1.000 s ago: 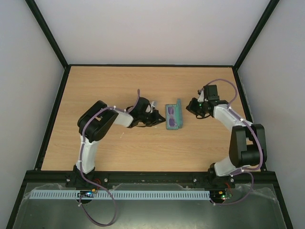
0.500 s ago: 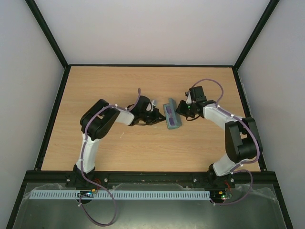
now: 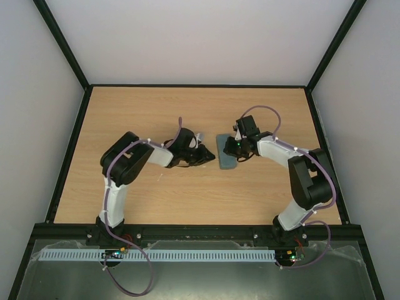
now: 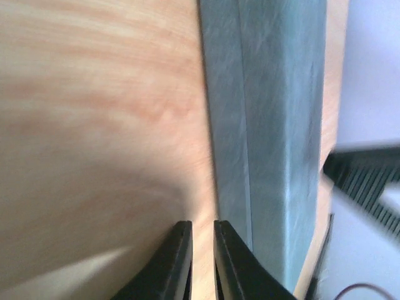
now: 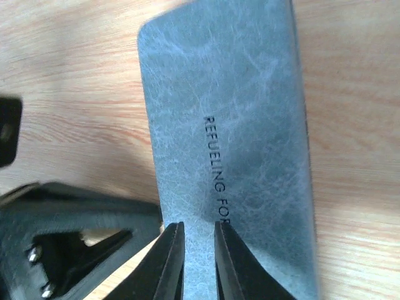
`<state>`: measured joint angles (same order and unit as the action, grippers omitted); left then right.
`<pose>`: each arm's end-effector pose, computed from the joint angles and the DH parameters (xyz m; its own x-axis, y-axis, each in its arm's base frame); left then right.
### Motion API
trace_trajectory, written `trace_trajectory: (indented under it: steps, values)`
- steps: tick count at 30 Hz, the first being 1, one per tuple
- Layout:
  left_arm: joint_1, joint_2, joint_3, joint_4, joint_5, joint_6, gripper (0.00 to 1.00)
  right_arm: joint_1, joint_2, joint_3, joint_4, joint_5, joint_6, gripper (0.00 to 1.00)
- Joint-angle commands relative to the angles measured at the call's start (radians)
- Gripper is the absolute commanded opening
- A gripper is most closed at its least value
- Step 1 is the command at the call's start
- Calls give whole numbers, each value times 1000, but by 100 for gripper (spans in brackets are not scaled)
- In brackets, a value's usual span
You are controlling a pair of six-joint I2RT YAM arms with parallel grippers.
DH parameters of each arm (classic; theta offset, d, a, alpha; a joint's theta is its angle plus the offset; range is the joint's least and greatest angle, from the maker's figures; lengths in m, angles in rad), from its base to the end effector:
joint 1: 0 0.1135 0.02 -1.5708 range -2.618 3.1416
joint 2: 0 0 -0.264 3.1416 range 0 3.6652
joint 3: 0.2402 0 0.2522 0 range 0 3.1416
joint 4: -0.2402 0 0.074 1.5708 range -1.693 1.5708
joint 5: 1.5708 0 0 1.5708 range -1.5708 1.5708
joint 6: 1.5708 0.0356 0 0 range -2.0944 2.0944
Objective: Organize the sunglasses
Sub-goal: Close the sunglasses case at the center of the board, then adjust the sunglasses case at the center of the board.
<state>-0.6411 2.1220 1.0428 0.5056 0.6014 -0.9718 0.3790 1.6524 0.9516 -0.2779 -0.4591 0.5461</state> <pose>0.3194 -0.2635 0.0947 -0.9671 -0.1280 -0.2200 0.1336 0.4804 -0.8668 0.2975 0.1355 0.1766 -0.9504 0.1227 -0.2860 -0.0794 0.7930 0.6041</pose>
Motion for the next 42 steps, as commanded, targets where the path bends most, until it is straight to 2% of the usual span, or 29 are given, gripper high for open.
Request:
trace_trajectory:
  steps: [1,3,6,10,11,13,14,19,25,31,42]
  values:
    - [8,-153,-149,-104,-74,42,18,-7,-41,95,-88,107,-30,20]
    - [21,-239,-215,-160,-97,60,25,-16,-30,133,-125,160,-40,22]
    - [26,-385,-298,-267,-135,92,42,-52,11,176,-164,233,-42,27]
    - [19,-582,-364,-398,-161,125,60,-80,104,247,-205,313,-51,27]
    - [15,-629,-384,-424,-164,131,67,-83,131,269,-211,322,-53,27]
    - [12,-711,-408,-475,-159,146,96,-86,178,301,-216,323,-57,27]
    - [11,-751,-419,-500,-154,150,99,-85,202,316,-215,313,-57,27]
    - [6,-941,-448,-643,-170,166,99,-73,280,383,-215,283,-65,26]
    - [8,-1116,-496,-775,-213,171,99,-1,333,437,-238,271,-67,26]
    - [8,-1185,-554,-780,-221,143,99,81,317,408,-227,272,-51,26]
    - [7,-1211,-565,-781,-233,130,99,193,265,327,-194,252,-69,26]
